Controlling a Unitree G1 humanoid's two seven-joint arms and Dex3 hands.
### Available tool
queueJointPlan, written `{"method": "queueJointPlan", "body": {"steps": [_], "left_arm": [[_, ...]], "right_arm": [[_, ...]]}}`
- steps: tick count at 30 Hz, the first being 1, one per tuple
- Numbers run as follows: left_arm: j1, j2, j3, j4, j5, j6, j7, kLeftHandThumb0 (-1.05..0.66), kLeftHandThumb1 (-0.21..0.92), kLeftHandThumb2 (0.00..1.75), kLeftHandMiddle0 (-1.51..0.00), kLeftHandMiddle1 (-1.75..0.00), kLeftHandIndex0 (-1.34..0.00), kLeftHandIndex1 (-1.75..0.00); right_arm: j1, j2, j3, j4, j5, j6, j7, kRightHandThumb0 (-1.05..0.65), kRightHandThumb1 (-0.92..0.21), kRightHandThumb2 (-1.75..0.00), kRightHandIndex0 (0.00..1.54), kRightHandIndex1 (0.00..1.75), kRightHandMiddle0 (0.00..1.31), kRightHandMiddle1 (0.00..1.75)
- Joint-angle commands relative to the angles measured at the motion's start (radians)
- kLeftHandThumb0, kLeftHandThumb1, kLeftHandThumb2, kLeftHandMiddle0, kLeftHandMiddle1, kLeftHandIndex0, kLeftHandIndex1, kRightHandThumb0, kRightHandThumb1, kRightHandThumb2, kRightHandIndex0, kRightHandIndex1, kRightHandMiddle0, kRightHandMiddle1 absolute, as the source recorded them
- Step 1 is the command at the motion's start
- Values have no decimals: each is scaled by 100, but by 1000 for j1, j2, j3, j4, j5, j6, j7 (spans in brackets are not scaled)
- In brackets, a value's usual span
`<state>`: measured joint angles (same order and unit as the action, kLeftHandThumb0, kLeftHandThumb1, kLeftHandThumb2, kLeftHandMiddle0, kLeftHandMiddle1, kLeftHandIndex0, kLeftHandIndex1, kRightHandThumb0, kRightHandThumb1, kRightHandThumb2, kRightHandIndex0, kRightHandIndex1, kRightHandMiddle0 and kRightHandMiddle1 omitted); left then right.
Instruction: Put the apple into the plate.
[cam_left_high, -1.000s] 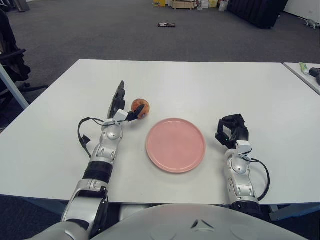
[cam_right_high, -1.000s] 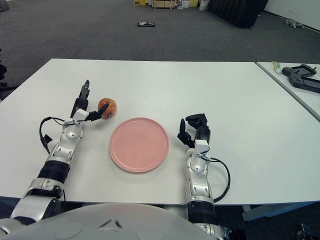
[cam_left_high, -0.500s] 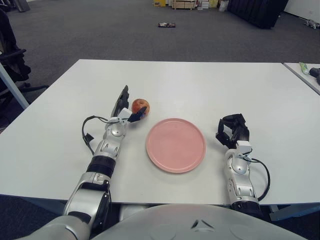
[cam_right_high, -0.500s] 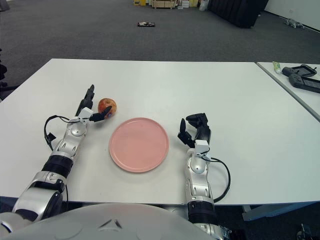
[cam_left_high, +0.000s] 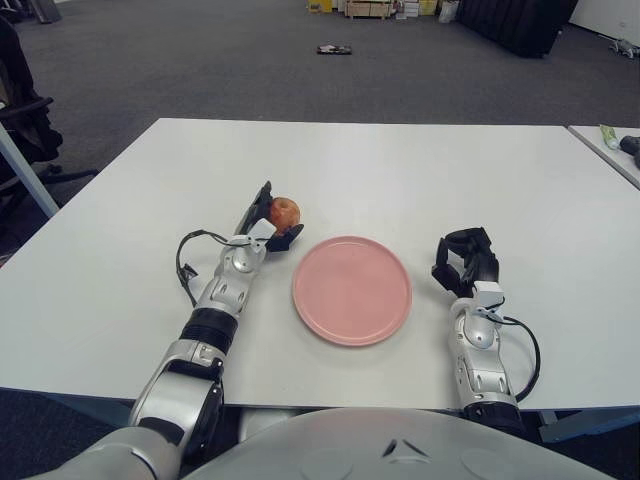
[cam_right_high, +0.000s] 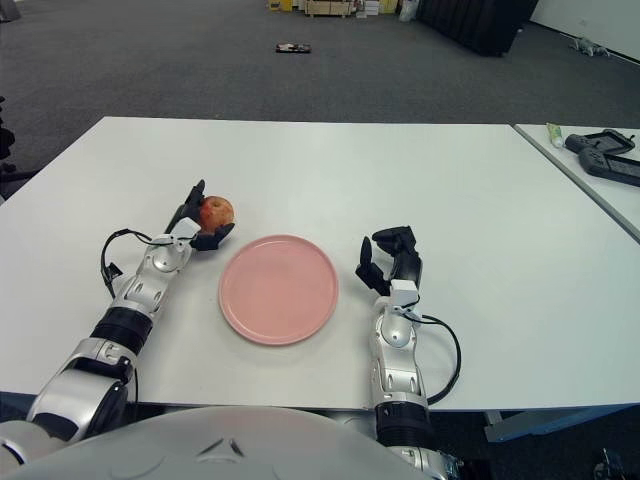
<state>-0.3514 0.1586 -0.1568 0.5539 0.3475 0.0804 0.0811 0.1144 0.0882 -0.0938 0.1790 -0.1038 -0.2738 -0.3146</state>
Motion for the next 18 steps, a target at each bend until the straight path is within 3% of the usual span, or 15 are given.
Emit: {"method": "queueJointPlan", "body": {"steps": [1, 5, 18], "left_arm": [[-61, 2, -29, 48, 30, 43, -9, -80, 51, 79, 0, 0, 0, -8], [-115, 2, -48, 174, 45, 38, 3, -83, 57, 74, 0, 0, 0, -8], [-151, -9, -49, 270, 33, 27, 24, -86, 67, 66, 0, 0, 0, -22]], "right_arm": [[-12, -1, -4, -3, -2, -2, -6, -40, -60, -96, 66, 131, 39, 175], [-11, -1, -5, -7, -1, -3, -4, -40, -60, -97, 66, 132, 39, 175], [2, -2, -9, -27, 7, 16, 8, -39, -61, -95, 63, 131, 38, 175]]}}
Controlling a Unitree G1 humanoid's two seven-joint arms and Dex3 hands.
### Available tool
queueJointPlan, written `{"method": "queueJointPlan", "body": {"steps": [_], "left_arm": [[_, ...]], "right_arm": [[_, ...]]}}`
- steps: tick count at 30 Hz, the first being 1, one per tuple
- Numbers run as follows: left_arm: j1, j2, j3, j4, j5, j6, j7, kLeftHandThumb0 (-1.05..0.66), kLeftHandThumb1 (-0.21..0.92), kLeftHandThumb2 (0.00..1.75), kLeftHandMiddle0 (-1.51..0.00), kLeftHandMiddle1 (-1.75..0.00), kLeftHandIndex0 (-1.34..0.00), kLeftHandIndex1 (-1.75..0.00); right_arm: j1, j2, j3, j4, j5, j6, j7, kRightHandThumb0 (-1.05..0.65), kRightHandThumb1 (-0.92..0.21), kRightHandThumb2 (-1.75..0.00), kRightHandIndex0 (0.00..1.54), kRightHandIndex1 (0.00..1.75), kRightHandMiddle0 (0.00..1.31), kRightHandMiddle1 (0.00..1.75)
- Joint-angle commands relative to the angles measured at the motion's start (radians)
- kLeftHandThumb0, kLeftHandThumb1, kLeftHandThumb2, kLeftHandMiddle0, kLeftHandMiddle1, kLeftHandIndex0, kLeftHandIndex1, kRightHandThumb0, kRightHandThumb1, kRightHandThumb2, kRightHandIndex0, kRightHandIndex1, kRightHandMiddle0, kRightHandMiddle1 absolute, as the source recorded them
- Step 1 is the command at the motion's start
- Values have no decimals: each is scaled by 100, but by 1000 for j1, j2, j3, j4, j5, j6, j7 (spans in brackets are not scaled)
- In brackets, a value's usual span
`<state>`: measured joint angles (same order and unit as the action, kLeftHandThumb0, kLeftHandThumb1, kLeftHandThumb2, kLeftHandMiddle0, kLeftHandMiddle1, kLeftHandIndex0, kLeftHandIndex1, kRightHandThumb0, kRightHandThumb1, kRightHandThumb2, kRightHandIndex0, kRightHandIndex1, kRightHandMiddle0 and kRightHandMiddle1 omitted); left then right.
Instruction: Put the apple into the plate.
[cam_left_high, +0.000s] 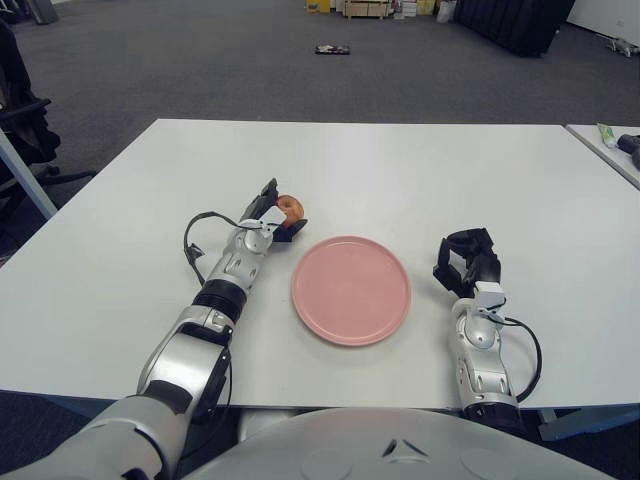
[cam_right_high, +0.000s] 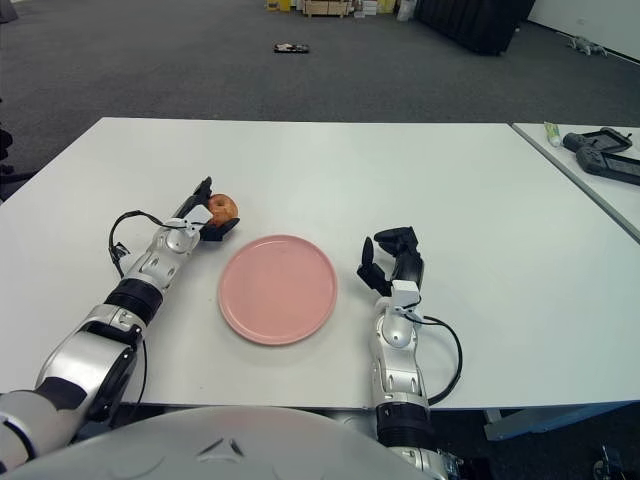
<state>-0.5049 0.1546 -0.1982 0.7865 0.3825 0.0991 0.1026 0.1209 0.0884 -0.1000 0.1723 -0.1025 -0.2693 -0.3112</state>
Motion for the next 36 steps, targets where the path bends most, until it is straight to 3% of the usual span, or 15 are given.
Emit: {"method": "queueJointPlan", "body": {"steps": [1, 11, 16, 22, 28, 31, 33, 36], "left_arm": [[3, -7, -5, 43, -4, -3, 11, -86, 67, 66, 0, 0, 0, -24], [-2, -13, 13, 88, -30, -65, 49, -85, 67, 67, -2, -1, 0, -53], [-5, -17, 27, 128, -42, -117, 79, -88, 73, 61, -6, -9, 0, -71], [-6, -24, 49, 168, -69, -187, 113, -89, 74, 56, -1, -60, 0, -117], [0, -30, 78, 191, -107, -262, 127, -76, 53, 82, -8, -119, -3, -162], [4, -30, 93, 208, -127, -309, 130, -67, 47, 91, -21, -146, -18, -171], [4, -30, 98, 220, -131, -332, 133, -54, 43, 108, -42, -163, -39, -173], [2, -27, 95, 234, -125, -361, 145, -50, 37, 121, -65, -171, -52, -174]], "right_arm": [[-4, -1, -3, -21, 7, 10, 4, -39, -62, -94, 63, 131, 38, 175], [2, 0, -1, -27, 1, -1, 2, -39, -64, -91, 63, 130, 36, 175], [2, -1, -1, -25, -1, -10, 1, -39, -64, -91, 63, 130, 36, 175], [3, 2, -4, -29, 0, -8, -5, -39, -66, -89, 62, 129, 35, 175], [4, 10, -7, -41, -1, 0, -18, -38, -66, -89, 62, 130, 35, 175], [6, 9, -5, -46, -8, 2, -22, -38, -66, -89, 62, 130, 35, 175], [7, 9, -4, -47, -11, 1, -24, -38, -66, -89, 62, 129, 35, 175], [9, 8, -3, -51, -11, 0, -22, -38, -66, -88, 61, 129, 35, 175]]}}
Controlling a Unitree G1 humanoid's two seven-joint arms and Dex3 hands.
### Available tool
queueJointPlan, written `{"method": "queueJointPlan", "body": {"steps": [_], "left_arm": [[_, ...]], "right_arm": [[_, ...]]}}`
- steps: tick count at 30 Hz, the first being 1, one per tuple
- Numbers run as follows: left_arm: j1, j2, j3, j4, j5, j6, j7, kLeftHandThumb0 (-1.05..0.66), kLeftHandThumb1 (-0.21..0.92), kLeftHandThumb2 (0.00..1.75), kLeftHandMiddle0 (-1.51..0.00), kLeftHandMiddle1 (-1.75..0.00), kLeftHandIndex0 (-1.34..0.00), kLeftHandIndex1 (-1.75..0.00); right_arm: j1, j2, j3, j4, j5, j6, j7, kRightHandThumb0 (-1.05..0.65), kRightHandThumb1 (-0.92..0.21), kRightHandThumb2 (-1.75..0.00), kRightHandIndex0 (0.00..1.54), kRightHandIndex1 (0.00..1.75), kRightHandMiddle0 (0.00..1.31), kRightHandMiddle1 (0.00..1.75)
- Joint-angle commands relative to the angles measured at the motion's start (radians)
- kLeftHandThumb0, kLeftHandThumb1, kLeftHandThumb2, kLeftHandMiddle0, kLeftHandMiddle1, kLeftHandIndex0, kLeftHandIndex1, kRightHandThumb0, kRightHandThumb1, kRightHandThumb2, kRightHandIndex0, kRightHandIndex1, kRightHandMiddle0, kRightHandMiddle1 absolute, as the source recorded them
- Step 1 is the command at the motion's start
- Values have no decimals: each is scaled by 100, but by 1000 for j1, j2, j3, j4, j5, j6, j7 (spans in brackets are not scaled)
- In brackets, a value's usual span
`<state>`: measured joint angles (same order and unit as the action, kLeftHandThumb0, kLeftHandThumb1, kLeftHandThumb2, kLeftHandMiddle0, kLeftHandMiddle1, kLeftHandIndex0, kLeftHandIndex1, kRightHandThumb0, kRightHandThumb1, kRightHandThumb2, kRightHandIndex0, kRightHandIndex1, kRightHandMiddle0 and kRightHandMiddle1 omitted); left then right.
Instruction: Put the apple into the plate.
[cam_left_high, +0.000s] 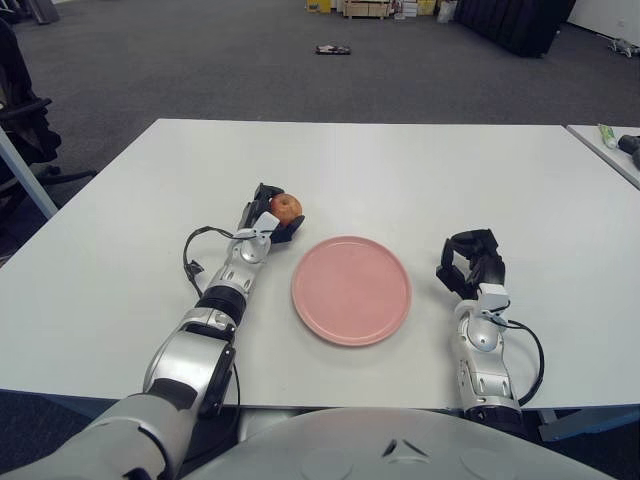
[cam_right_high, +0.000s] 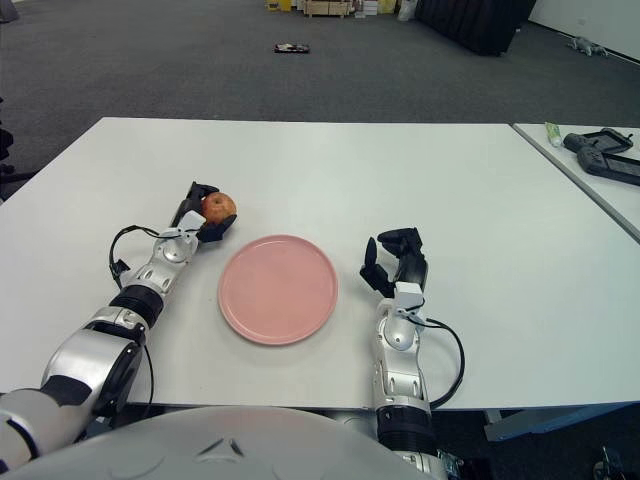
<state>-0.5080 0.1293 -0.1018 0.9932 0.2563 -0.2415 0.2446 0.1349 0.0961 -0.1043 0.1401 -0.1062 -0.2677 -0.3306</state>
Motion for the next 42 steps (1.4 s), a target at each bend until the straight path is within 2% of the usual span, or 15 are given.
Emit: {"method": "queueJointPlan", "body": {"steps": [1, 3, 6, 12, 35, 39, 42], "left_arm": [[4, 1, -6, 33, 8, -32, 11, -49, 35, 124, -71, -172, -55, -174], [3, 4, -13, 41, 19, -48, 22, -49, 30, 132, -87, -173, -61, -174], [0, 7, -20, 50, 26, -63, 27, -50, 26, 137, -102, -174, -64, -175], [3, 5, -16, 48, 15, -78, 18, -50, 24, 140, -116, -175, -66, -175], [22, 0, 13, 18, -26, -103, 7, -50, 23, 142, -124, -175, -67, -175], [37, 5, 13, -19, -23, -121, 12, -50, 24, 141, -125, -175, -67, -175], [64, 6, 9, -94, -12, -120, 23, -50, 24, 141, -126, -175, -67, -175]], "right_arm": [[-4, 0, 2, -20, -6, -2, -1, -38, -66, -88, 61, 129, 35, 175], [-4, 0, 2, -22, -4, 0, 1, -38, -67, -88, 60, 128, 35, 175], [-4, 0, 1, -23, -3, 6, 0, -38, -67, -87, 60, 128, 34, 175], [-4, -1, 0, -24, -5, 10, -1, -38, -68, -86, 59, 128, 34, 175], [-7, 6, -5, -23, 4, 2, -1, -38, -68, -86, 60, 129, 34, 175], [-10, 5, -5, -19, 6, 2, -1, -38, -67, -87, 60, 129, 34, 175], [-10, 4, -5, -19, 1, 8, -3, -38, -67, -87, 60, 130, 34, 175]]}}
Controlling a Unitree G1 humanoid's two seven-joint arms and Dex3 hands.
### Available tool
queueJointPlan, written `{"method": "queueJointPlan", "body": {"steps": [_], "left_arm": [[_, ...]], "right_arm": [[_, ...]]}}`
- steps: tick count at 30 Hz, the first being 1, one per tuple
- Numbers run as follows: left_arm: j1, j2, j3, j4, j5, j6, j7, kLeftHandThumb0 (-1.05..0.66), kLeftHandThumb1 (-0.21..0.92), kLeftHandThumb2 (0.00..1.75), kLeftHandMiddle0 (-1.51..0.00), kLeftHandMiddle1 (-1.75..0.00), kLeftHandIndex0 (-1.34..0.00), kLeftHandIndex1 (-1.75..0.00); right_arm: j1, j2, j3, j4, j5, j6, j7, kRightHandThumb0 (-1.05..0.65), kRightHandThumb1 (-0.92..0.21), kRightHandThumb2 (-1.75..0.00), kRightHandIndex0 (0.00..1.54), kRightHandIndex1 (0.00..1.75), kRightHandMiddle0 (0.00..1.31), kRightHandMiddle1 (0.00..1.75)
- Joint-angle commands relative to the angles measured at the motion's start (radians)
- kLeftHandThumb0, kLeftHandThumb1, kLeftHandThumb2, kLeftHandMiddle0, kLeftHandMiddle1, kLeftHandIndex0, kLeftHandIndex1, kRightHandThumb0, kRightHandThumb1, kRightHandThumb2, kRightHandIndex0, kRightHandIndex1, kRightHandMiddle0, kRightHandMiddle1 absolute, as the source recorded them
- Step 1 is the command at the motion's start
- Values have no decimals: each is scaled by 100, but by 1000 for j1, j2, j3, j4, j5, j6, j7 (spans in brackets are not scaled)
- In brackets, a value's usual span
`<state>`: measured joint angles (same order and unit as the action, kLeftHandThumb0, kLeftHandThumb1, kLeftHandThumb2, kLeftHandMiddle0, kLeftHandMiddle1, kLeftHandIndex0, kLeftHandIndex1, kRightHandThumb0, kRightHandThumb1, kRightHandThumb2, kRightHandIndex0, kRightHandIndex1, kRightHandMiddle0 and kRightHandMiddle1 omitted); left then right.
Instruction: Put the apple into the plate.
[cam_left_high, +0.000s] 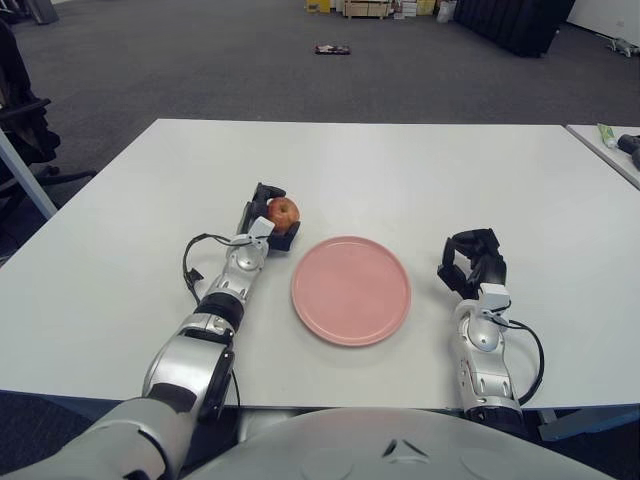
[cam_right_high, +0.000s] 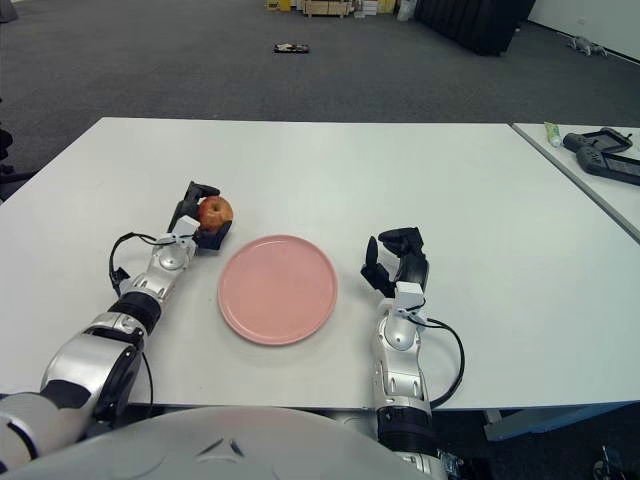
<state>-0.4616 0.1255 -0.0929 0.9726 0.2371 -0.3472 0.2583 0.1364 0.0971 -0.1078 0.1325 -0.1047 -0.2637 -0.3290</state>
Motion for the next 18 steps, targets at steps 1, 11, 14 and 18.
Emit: {"method": "queueJointPlan", "body": {"steps": [1, 11, 14, 18], "left_arm": [[27, 9, -1, -101, 11, -11, 12, -50, 24, 141, -126, -175, -67, -175], [126, 2, -8, -367, 38, 21, 12, -50, 23, 142, -128, -175, -67, -175], [156, -1, -7, -453, 36, 46, -4, -50, 23, 142, -128, -175, -67, -175], [210, -4, -7, -602, 19, 75, -44, -49, 26, 139, -128, -175, -65, -175]], "right_arm": [[-12, 2, -2, -11, -2, 6, -5, -38, -67, -87, 60, 130, 34, 175], [-13, -1, 0, -9, -1, 14, 2, -39, -66, -89, 61, 131, 35, 175], [-14, -3, 0, -5, -1, 9, 4, -39, -65, -90, 62, 131, 36, 175], [-18, -10, -1, 7, -7, 7, 4, -39, -64, -92, 62, 132, 37, 175]]}}
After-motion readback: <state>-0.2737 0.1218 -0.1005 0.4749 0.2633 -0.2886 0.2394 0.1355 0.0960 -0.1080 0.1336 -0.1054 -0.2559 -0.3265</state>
